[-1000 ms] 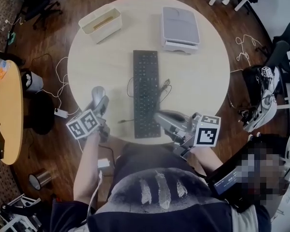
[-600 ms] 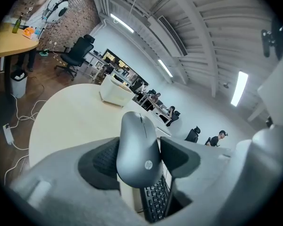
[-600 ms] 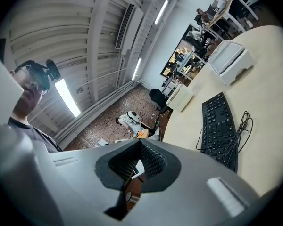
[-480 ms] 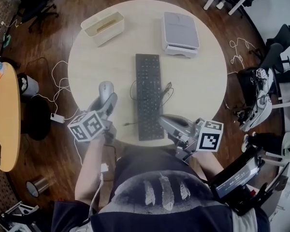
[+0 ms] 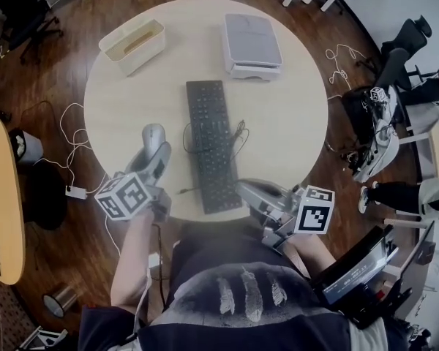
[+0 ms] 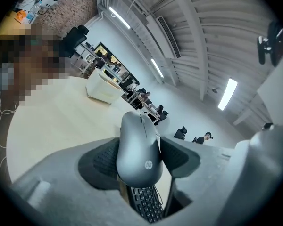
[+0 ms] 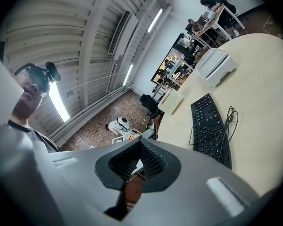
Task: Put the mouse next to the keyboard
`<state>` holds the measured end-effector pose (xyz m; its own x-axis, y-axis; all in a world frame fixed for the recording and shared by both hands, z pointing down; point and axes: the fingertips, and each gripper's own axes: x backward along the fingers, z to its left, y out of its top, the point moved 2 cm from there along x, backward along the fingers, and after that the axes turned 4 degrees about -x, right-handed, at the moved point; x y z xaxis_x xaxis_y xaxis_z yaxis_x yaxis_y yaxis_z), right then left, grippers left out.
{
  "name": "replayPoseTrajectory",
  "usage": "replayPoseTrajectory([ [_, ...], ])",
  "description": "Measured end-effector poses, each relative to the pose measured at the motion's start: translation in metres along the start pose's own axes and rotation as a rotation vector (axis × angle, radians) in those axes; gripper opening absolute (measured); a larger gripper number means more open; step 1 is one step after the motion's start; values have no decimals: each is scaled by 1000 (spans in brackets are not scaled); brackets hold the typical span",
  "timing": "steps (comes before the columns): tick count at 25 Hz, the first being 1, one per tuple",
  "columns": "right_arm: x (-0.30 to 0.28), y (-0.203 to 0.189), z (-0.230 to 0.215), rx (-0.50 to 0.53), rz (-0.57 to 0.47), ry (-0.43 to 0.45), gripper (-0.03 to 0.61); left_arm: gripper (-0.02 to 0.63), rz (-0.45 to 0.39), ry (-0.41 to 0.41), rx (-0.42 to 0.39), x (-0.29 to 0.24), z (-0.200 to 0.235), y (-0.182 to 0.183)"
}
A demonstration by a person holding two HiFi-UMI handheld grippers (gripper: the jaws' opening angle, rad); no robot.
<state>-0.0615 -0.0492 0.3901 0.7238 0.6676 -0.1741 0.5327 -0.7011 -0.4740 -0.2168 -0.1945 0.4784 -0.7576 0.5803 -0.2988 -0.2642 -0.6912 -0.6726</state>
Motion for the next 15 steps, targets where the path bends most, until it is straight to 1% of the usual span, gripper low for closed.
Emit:
replayPoseTrajectory([
  [3, 13, 3, -7, -6, -31, -16, -2, 268, 22, -20, -27, -9, -15, -4],
  [6, 26, 5, -16, -22, -63, -23, -2, 267, 54, -59, -80, -17, -42, -12],
  [10, 40, 10, -19, -50, -89, 51, -2, 267, 69, -77, -122, -25, -76, -22],
  [13, 60, 15, -24, -48, -89, 84, -2, 267, 54, -63, -115, -28, -96, -31],
  [15, 76, 19, -31, -42, -84, 89, -2, 267, 45, -44, -107, -30, -107, -37],
])
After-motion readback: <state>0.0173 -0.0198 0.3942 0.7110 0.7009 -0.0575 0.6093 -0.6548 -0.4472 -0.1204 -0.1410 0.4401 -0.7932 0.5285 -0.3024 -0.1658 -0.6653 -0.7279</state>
